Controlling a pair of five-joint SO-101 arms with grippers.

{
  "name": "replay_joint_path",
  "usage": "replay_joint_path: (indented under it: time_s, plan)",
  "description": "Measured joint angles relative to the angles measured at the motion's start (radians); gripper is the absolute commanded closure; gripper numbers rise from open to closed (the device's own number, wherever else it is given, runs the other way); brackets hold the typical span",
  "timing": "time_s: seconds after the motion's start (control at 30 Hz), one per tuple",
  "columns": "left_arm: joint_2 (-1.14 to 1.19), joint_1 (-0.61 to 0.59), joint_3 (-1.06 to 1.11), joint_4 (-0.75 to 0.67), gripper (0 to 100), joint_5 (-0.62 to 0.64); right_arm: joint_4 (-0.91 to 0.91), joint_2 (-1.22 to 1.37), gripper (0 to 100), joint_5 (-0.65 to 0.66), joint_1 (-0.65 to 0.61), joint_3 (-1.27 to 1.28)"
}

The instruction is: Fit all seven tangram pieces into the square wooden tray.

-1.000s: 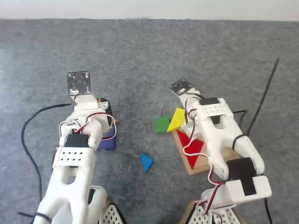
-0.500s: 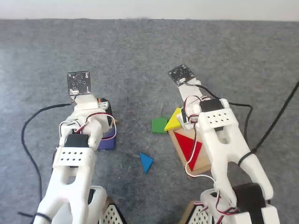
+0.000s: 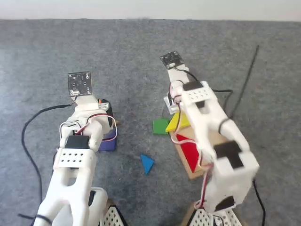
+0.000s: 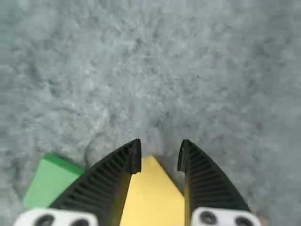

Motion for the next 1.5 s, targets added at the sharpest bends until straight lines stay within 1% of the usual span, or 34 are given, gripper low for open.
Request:
replay_joint_path:
  time_s: [0.1,0.2,0.43,0.57,0.73,0.93,1.1,1.3,1.4,1.5]
  plan:
    - [0.000,0.000,0.000,0.000,95,0.000,0.061,0.120,85.7,0.000,-0.005,-0.104]
    - [0.000,0.000,0.000,0.000,95,0.000,0.118,0.167,85.7,0.000,-0.003,-0.170]
    - [0.000,0.000,0.000,0.000,95,0.000,0.226,0.172,85.7,0.014,-0.003,-0.193]
    - [0.000,0.000,0.000,0.000,95,0.000,0.235,0.150,85.7,0.015,-0.003,-0.178]
    - [0.000,0.000,0.000,-0.003,95,0.000,0.215,0.014,85.7,0.015,-0.003,-0.029]
    - [0.000,0.000,0.000,-0.003,95,0.000,0.114,-0.167,85.7,0.048,0.002,0.210]
    - [0.000,0.000,0.000,-0.003,95,0.000,0.084,-0.316,85.7,0.049,0.086,0.304]
    - [0.000,0.000,0.000,-0.003,95,0.000,0.084,-0.577,85.7,0.051,0.213,0.388]
    - [0.000,0.000,0.000,-0.003,95,0.000,0.084,-0.690,85.7,0.097,0.273,0.471]
    - [0.000,0.000,0.000,-0.003,95,0.000,0.074,-0.720,85.7,0.147,0.298,0.571]
